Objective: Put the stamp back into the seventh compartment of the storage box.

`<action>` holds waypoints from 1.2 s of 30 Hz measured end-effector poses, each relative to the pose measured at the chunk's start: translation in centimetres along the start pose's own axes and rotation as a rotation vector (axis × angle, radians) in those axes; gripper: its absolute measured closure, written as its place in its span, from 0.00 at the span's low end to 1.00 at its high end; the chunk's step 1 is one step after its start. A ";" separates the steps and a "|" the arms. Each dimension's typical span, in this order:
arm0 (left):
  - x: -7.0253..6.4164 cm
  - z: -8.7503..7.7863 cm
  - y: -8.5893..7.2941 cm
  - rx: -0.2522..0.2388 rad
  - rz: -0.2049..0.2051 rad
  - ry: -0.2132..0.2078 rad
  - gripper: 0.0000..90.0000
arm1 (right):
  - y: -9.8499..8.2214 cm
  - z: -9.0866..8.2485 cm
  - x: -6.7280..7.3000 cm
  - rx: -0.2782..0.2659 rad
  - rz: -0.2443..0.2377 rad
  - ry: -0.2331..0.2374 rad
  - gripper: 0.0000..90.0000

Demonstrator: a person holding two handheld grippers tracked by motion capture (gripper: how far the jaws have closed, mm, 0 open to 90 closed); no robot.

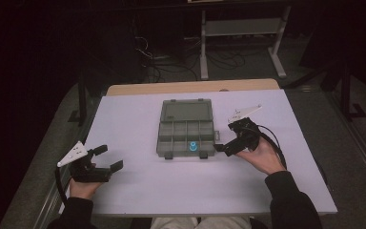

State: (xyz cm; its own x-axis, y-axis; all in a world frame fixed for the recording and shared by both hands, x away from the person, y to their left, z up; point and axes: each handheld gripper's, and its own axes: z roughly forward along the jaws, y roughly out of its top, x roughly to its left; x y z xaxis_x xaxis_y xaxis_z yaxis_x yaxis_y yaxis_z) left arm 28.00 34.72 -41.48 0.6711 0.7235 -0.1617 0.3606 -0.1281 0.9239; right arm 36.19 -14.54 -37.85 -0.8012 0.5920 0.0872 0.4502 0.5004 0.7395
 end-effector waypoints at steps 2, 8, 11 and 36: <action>0.0 0.0 0.0 -0.002 -0.001 0.001 0.00 | -0.2 -0.2 -0.1 -0.010 0.006 -0.003 0.00; 0.1 -0.1 0.0 0.000 0.000 0.002 0.00 | -0.8 -0.8 -0.4 -0.034 0.012 -0.013 0.00; 0.1 -0.1 0.0 -0.003 -0.002 0.004 0.00 | -1.1 -1.2 -0.5 -0.046 0.017 -0.018 0.00; 0.1 -0.1 0.0 -0.001 0.001 0.007 0.00 | -5.3 -3.4 -1.9 -0.135 0.083 -0.051 0.00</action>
State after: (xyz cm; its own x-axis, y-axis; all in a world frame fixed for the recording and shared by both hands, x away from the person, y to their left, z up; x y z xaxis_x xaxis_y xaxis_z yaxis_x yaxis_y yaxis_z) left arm 27.96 34.87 -41.47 0.6669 0.7282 -0.1578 0.3592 -0.1287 0.9243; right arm 34.02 -20.50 -39.71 -0.7407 0.6610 0.1198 0.4542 0.3613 0.8143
